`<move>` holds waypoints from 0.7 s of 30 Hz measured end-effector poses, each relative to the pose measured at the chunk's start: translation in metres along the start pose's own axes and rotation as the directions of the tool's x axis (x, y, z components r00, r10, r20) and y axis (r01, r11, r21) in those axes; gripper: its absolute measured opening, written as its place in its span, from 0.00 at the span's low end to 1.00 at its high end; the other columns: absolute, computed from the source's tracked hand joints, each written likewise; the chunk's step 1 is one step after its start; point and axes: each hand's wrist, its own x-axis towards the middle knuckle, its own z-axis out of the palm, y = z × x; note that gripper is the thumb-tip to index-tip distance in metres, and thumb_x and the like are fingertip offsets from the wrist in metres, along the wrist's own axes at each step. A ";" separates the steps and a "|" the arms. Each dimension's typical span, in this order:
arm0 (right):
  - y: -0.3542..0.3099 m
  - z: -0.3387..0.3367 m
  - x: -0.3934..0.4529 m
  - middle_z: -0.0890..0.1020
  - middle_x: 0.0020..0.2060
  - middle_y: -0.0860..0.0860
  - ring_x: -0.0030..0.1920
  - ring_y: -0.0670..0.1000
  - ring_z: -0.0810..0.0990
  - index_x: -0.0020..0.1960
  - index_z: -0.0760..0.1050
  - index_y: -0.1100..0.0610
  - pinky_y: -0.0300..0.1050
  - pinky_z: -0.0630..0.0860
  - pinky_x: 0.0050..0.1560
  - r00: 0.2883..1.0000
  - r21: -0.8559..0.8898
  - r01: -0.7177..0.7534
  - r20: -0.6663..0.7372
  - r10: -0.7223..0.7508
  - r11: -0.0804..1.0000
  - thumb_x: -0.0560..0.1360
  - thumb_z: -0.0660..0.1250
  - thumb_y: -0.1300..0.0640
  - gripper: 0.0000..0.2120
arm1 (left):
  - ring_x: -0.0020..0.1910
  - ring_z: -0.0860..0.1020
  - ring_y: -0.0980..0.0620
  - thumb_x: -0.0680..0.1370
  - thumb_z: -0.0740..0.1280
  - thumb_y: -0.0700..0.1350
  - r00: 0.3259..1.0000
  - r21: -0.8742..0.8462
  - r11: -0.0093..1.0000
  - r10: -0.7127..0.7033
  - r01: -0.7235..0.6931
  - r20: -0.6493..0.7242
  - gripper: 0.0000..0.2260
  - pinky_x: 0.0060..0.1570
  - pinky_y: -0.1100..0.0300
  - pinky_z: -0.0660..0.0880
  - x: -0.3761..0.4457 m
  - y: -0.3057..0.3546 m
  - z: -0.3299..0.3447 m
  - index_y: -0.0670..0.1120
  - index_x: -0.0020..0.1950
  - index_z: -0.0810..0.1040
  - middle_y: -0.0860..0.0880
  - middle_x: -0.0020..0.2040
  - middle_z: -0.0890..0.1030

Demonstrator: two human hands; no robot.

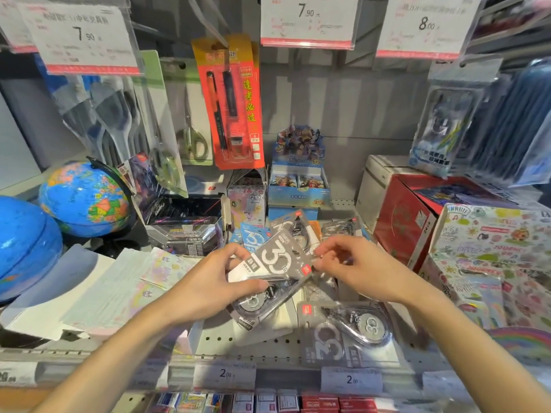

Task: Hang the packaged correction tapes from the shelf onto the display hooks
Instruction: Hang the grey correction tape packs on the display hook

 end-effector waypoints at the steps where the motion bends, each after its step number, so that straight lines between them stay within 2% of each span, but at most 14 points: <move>1: 0.005 -0.005 -0.007 0.84 0.42 0.53 0.37 0.43 0.77 0.54 0.80 0.49 0.45 0.79 0.46 0.998 -0.088 -0.029 0.057 0.034 0.996 0.79 0.71 0.48 0.06 | 0.40 0.83 0.50 0.71 0.79 0.54 1.000 -0.012 1.000 -0.005 0.005 -0.014 0.20 0.44 0.53 0.76 0.002 -0.001 0.001 0.49 0.53 0.73 0.53 0.48 0.89; 3: 0.013 -0.009 -0.021 0.82 0.42 0.48 0.39 0.44 0.77 0.52 0.79 0.48 0.46 0.80 0.48 0.973 -0.198 -0.081 0.195 0.120 0.977 0.77 0.73 0.43 0.10 | 0.42 0.86 0.46 0.73 0.78 0.51 0.999 -0.020 1.000 -0.014 0.013 -0.038 0.18 0.46 0.51 0.77 0.006 -0.001 0.005 0.48 0.54 0.74 0.54 0.47 0.89; 5: 0.020 -0.009 -0.033 0.82 0.48 0.48 0.44 0.47 0.79 0.56 0.79 0.47 0.45 0.78 0.52 0.950 -0.318 -0.082 0.261 0.170 0.944 0.74 0.74 0.38 0.17 | 0.43 0.86 0.44 0.73 0.78 0.50 0.999 -0.033 0.999 -0.019 0.018 -0.046 0.17 0.45 0.51 0.77 0.009 0.000 0.008 0.49 0.55 0.74 0.55 0.47 0.89; 7: 0.023 -0.009 -0.038 0.81 0.55 0.49 0.55 0.49 0.79 0.64 0.77 0.47 0.44 0.77 0.58 0.948 -0.394 -0.060 0.266 0.176 0.917 0.73 0.74 0.35 0.25 | 0.40 0.85 0.49 0.74 0.78 0.50 0.999 -0.054 0.998 -0.024 0.022 -0.041 0.16 0.41 0.54 0.75 0.012 0.000 0.012 0.51 0.56 0.74 0.55 0.47 0.89; 9: 0.022 -0.008 -0.039 0.78 0.63 0.48 0.64 0.50 0.75 0.71 0.74 0.47 0.46 0.73 0.67 0.949 -0.437 -0.044 0.262 0.174 0.898 0.73 0.74 0.35 0.31 | 0.38 0.83 0.52 0.74 0.77 0.50 0.999 -0.067 0.997 -0.030 0.028 -0.032 0.17 0.36 0.58 0.74 0.013 0.000 0.015 0.51 0.57 0.74 0.55 0.47 0.89; 12: 0.019 -0.006 -0.038 0.77 0.66 0.50 0.69 0.51 0.72 0.74 0.72 0.48 0.46 0.70 0.70 0.948 -0.441 -0.044 0.266 0.177 0.897 0.73 0.75 0.38 0.33 | 0.38 0.82 0.52 0.74 0.77 0.48 0.999 -0.098 0.995 -0.035 0.032 -0.023 0.17 0.38 0.56 0.74 0.012 0.000 0.018 0.50 0.57 0.74 0.53 0.47 0.89; 15: 0.018 -0.008 -0.039 0.75 0.67 0.47 0.68 0.49 0.73 0.74 0.72 0.48 0.46 0.71 0.70 0.937 -0.403 -0.073 0.284 0.201 0.912 0.71 0.77 0.38 0.35 | 0.38 0.83 0.50 0.74 0.77 0.47 0.999 -0.115 0.993 -0.032 0.028 -0.034 0.16 0.40 0.54 0.74 0.009 0.000 0.018 0.50 0.56 0.74 0.53 0.47 0.89; 17: 0.017 -0.013 -0.040 0.76 0.64 0.45 0.65 0.49 0.76 0.70 0.73 0.48 0.47 0.74 0.68 0.930 -0.371 -0.109 0.288 0.226 0.922 0.70 0.79 0.39 0.33 | 0.41 0.84 0.49 0.74 0.78 0.47 0.998 -0.138 0.990 -0.031 0.023 -0.055 0.16 0.43 0.52 0.76 0.008 -0.002 0.017 0.50 0.57 0.74 0.52 0.48 0.89; 19: 0.018 -0.019 -0.040 0.79 0.58 0.48 0.58 0.52 0.79 0.63 0.75 0.50 0.51 0.76 0.62 0.935 -0.326 -0.125 0.276 0.221 0.937 0.68 0.80 0.40 0.29 | 0.45 0.86 0.49 0.74 0.78 0.48 0.997 -0.161 0.987 -0.019 0.005 -0.081 0.18 0.48 0.51 0.78 0.006 -0.003 0.014 0.50 0.58 0.74 0.53 0.49 0.89; 21: 0.018 -0.024 -0.041 0.78 0.47 0.50 0.47 0.52 0.76 0.56 0.74 0.55 0.53 0.74 0.51 0.947 -0.232 -0.114 0.268 0.176 0.966 0.68 0.82 0.44 0.26 | 0.47 0.87 0.52 0.73 0.78 0.48 0.994 -0.184 0.983 0.006 -0.027 -0.112 0.19 0.49 0.55 0.79 0.004 -0.003 0.010 0.49 0.59 0.74 0.53 0.50 0.89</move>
